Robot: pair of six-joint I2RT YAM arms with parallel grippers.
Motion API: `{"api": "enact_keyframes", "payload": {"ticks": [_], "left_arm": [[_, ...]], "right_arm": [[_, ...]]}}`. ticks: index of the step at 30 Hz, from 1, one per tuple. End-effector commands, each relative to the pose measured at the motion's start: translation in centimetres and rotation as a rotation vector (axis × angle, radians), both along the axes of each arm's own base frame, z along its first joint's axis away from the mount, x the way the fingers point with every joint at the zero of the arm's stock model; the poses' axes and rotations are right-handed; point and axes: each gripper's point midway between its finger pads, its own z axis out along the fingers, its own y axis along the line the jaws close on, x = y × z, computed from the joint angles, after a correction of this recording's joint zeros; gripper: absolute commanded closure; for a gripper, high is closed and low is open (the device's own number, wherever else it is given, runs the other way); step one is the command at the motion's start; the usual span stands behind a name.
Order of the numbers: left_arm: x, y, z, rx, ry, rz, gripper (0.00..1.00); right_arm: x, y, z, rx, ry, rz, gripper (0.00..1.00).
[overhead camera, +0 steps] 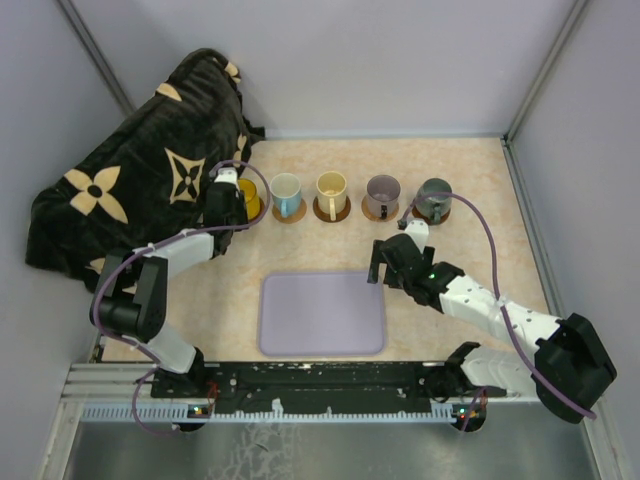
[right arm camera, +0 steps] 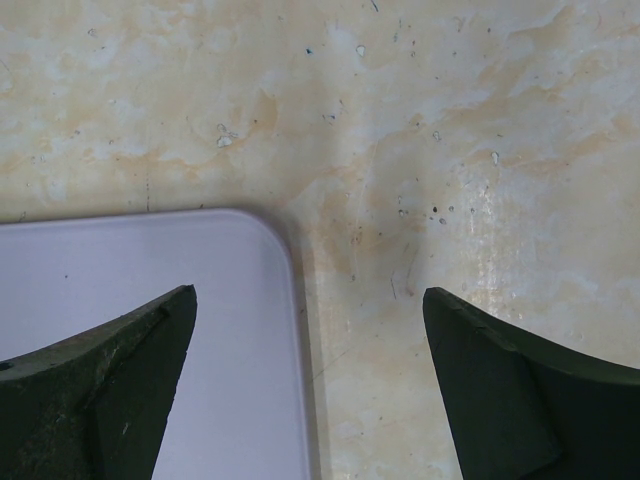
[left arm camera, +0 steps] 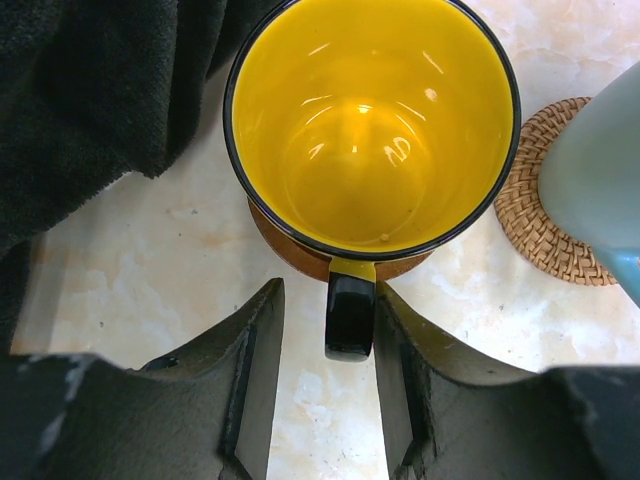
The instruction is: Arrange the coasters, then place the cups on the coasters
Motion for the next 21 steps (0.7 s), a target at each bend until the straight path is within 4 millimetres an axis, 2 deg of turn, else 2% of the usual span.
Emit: {"api": "enact_keyframes", "payload": {"ticks": [1,17,21], "left_arm": [[-0.22,0.67,0.58,-0.002,-0.010,0.031,0.54],[-0.58,0.94,0.16,0.002,0.003,0.044,0.54],[-0.59,0.72,0.62,-0.008,-0.006,0.033,0.52]], "right_arm": [[1.28,0.66,1.47,0.040,-0.047,-0.018,0.04],[1.17,0.73,1.23,0.042,-0.040,-0.013,0.04],[1.12,0.61,1.16,0.039,-0.039,-0.017,0.04]]}}
